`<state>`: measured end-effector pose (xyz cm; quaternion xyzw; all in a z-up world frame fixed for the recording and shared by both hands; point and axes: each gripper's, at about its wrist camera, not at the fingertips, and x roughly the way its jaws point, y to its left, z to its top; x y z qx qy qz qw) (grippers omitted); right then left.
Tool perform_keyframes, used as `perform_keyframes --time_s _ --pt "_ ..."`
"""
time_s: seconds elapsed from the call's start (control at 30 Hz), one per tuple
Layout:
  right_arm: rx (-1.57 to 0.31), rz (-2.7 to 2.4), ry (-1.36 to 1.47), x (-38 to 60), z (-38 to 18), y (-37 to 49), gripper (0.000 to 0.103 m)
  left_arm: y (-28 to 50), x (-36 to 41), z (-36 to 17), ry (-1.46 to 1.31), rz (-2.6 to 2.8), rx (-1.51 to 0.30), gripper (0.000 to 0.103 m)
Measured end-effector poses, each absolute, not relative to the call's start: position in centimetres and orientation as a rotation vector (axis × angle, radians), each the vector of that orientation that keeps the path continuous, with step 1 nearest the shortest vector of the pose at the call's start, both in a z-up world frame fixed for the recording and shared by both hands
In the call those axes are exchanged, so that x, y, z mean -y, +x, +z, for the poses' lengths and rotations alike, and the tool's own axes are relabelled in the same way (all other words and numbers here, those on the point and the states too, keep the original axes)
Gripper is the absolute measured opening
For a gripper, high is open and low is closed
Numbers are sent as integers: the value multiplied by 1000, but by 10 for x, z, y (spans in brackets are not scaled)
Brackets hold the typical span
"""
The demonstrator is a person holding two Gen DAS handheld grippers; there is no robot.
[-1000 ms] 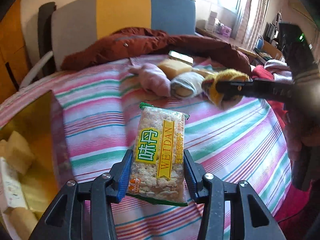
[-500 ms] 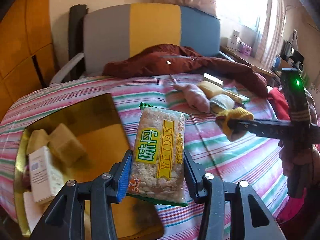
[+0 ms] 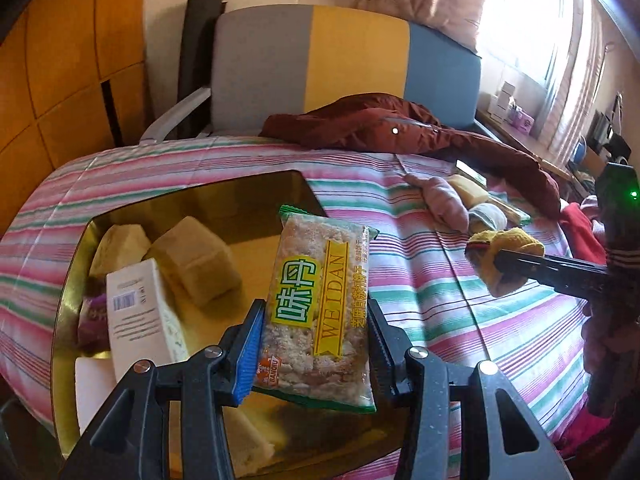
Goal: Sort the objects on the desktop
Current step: 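Lift the packet and glove and carry both toward the gold tray, then lower the packet and glove into the gold tray and open both tools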
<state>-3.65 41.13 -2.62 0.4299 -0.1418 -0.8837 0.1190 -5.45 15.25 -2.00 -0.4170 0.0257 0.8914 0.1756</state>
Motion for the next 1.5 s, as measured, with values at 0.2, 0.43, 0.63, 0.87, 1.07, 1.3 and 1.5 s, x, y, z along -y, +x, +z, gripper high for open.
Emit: perform_keyframes --time_s 0.2,0.43,0.63,0.87,1.07,1.3,1.5 --pt "402 -2535 1219 -373 -15 -37 49 -55 -129 -19 -1187 2542 -22 48" --pt "342 -2465 1143 -315 6 -45 49 -55 -91 -10 -1176 2589 64 48" --pt "306 -2411 1127 -271 14 -57 49 -58 -46 -4 -1183 2669 129 48" --pt "304 -2363 1130 -233 13 -66 49 -66 2 -16 -1247 2763 168 48" --pt "310 -2346 1185 -211 5 -76 49 -78 15 -30 -1300 2764 169 48" --pt "389 -2295 1251 -191 -14 -89 61 -78 14 -40 -1331 2724 200 52" --pt "422 -2281 1265 -185 -20 -87 64 -76 19 -32 -1301 2751 219 52"
